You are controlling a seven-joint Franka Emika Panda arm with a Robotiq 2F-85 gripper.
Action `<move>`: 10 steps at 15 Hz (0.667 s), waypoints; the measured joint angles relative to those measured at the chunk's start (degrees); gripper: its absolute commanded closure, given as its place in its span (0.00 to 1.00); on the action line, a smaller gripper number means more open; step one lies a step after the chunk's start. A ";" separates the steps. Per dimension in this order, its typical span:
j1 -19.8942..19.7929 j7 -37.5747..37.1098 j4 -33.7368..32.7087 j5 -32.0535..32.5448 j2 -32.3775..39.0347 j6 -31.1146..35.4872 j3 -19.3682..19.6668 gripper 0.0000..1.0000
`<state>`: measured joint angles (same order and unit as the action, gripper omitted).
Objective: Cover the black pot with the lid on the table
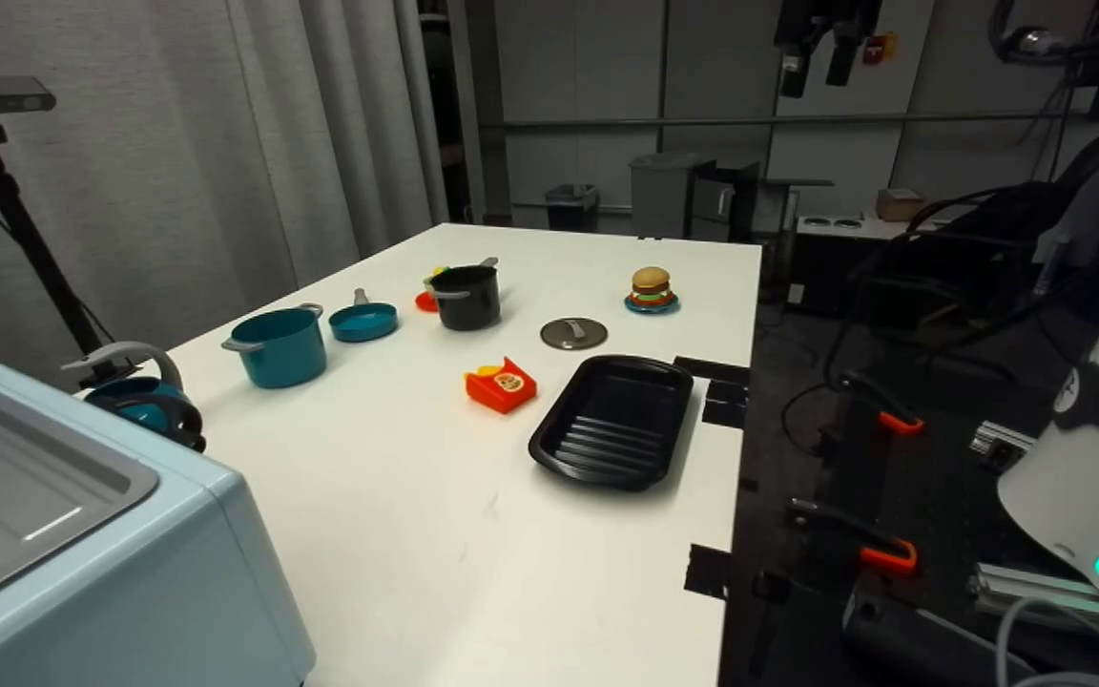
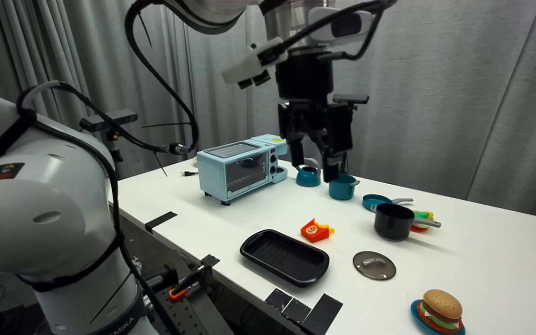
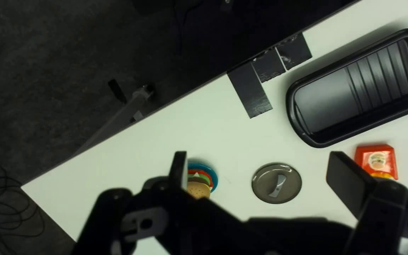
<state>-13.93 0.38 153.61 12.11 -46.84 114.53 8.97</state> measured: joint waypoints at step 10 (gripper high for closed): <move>-1.36 3.05 -0.25 1.30 6.75 5.99 5.01 0.00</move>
<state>-15.29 3.43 153.36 13.41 -40.10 120.52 13.98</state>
